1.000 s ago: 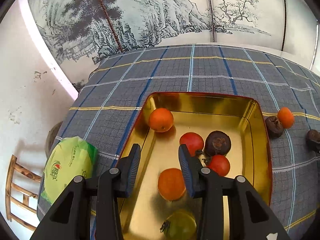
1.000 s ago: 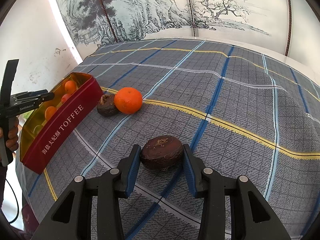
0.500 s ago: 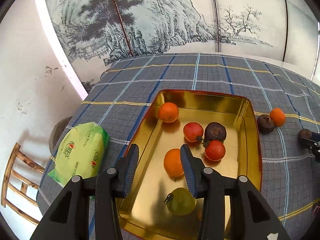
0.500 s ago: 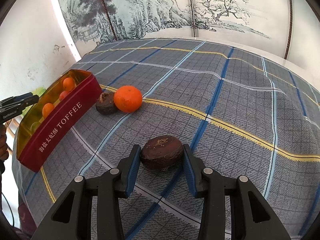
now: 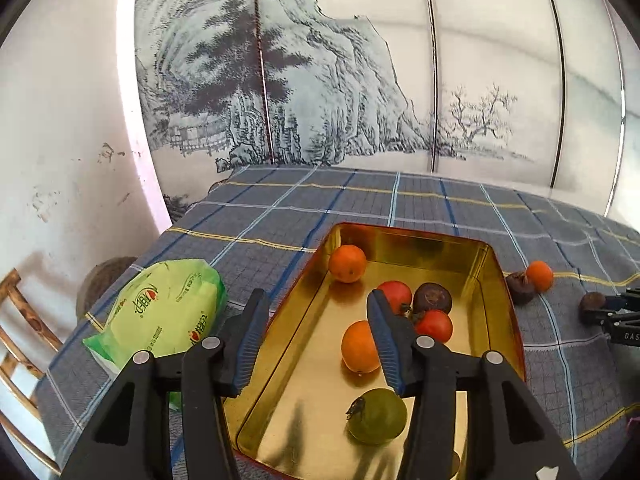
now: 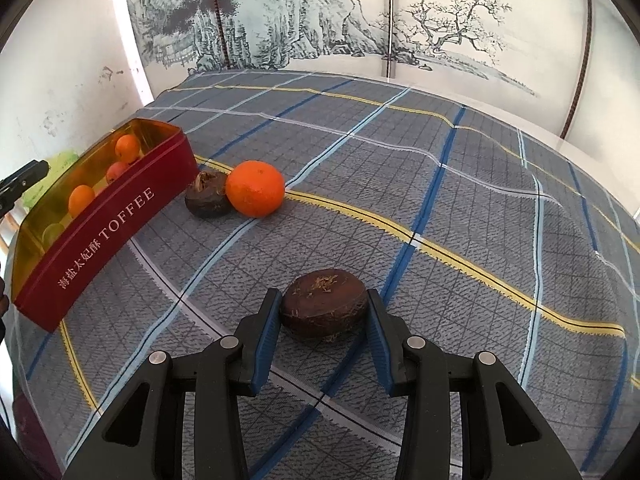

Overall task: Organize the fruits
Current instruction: 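Carry the brown fruit toward the tin with the right gripper while the left gripper withdraws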

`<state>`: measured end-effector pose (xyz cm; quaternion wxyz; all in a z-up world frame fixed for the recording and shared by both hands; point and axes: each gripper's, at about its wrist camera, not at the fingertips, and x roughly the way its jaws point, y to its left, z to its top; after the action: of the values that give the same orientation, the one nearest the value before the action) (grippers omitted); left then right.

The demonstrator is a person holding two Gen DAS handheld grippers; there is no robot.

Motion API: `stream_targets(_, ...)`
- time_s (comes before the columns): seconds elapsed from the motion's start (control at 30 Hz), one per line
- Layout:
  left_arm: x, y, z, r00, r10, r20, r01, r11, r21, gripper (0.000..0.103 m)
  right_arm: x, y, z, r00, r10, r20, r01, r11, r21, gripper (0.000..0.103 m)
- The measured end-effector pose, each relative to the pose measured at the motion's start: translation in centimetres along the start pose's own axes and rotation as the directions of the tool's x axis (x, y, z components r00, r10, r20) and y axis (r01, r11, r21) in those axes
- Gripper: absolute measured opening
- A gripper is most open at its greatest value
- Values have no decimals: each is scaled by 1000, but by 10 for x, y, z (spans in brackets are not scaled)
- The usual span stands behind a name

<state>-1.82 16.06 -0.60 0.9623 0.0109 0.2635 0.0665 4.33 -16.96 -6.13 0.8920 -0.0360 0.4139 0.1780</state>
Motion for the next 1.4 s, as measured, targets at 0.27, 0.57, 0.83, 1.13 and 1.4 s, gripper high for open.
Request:
stream_targets(0.27, 2, 6, -7, 1000, 14, 27, -13, 999, -34, 48, -17, 7, 0, 998, -29, 47, 27, 999, 33, 42)
stream_targets(0.57, 2, 14, -10, 999, 22, 43, -18, 997, -79, 58, -40, 58, 21, 994, 54, 91, -51, 998, -42, 42)
stream_targets(0.83, 5, 21, -10, 999, 31, 34, -27, 994, -106, 63, -46, 116, 46, 982, 160, 101, -147, 982, -121, 42)
stream_targets(1.13, 7, 27, -11, 999, 32, 19, -29, 990, -141, 67, -29, 163, 63, 972, 225, 74, -209, 961, -182, 42)
stream_targets(1.4, 4, 35, -12, 998, 54, 33, -47, 983, -180, 73, -12, 198, 73, 967, 251, 49, -234, 945, -228, 42)
